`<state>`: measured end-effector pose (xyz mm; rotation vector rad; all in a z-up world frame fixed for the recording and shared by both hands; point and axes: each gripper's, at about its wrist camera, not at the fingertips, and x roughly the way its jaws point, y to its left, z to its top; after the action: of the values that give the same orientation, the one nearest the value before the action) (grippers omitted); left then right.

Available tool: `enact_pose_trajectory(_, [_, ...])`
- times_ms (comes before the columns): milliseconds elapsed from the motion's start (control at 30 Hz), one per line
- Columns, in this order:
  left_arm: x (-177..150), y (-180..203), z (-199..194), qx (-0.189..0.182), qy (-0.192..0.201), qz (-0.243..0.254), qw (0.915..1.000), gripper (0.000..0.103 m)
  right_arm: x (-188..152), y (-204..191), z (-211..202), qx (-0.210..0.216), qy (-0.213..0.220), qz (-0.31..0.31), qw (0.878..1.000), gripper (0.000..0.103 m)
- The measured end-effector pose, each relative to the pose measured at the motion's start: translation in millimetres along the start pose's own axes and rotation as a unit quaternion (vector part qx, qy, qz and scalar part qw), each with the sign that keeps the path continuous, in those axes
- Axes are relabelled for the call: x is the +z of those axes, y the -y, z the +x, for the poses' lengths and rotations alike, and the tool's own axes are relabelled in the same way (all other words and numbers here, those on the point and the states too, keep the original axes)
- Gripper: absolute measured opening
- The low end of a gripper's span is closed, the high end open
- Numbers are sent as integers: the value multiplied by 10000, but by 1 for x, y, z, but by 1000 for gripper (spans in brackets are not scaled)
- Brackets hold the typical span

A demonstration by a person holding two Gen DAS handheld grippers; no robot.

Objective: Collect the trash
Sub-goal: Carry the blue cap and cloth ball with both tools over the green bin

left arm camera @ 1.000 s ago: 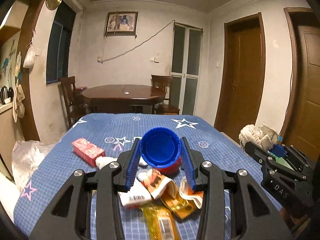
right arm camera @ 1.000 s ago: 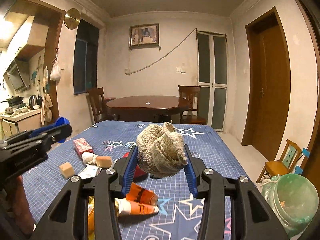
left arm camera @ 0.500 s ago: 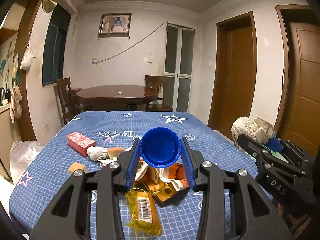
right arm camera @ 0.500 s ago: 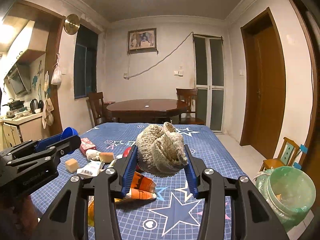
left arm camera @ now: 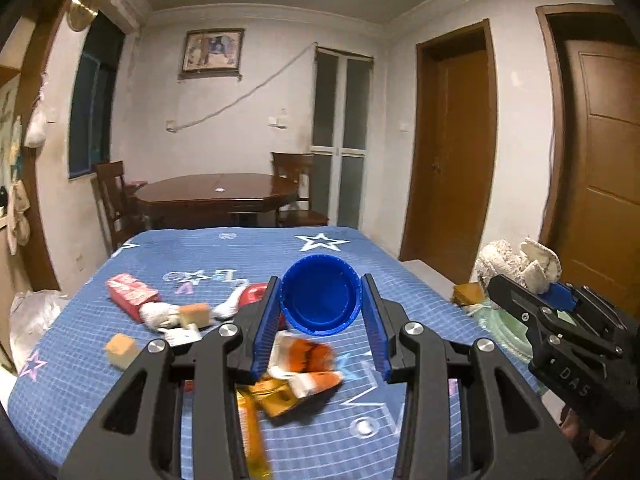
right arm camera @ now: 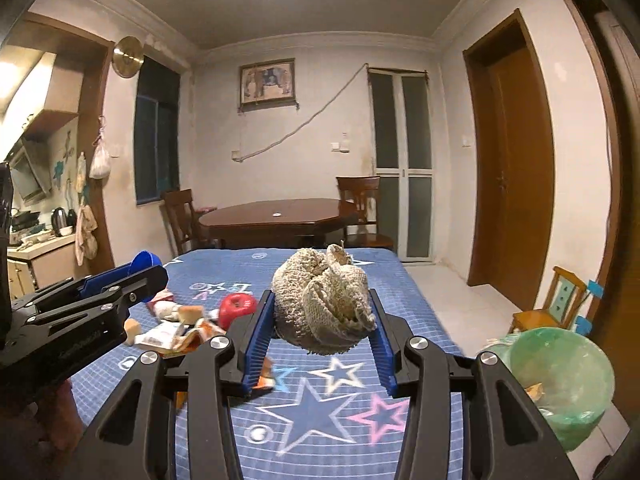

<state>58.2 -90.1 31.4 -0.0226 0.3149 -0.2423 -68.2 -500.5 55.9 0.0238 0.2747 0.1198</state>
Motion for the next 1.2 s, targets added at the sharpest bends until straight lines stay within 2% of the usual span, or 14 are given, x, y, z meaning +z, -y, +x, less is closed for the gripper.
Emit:
enact_pose_trajectory(367, [10, 65, 53, -664, -251, 212, 9973, 38, 31, 96, 2, -606, -109, 42, 9981, 46])
enact_pose_trajectory(500, [17, 93, 70, -982, -341, 309, 9941, 38, 37, 136, 2, -763, -197, 185, 9967, 46])
enact_pose_trajectory(633, [21, 125, 92, -1390, -521, 432, 9880, 38, 44, 190, 2, -1106, -347, 331, 9927, 46])
enact_pose_trajectory(900, [17, 201, 157, -2206, -1262, 736, 9644, 38, 40, 311, 15, -1813, -984, 701, 9760, 46])
enact_pose_trajectory(1033, [6, 236, 184, -2464, -1624, 867, 9515, 38, 21, 363, 33, -2004, -1366, 864, 9663, 46])
enact_pose_trajectory(1100, [-4, 255, 198, -2600, -1879, 965, 9422, 38, 12, 382, 41, -2048, -1515, 942, 9624, 46])
enact_pose_trajectory(1200, [-18, 281, 211, -2664, -2112, 1138, 9335, 38, -8, 403, 54, -2107, -1749, 1068, 9558, 46])
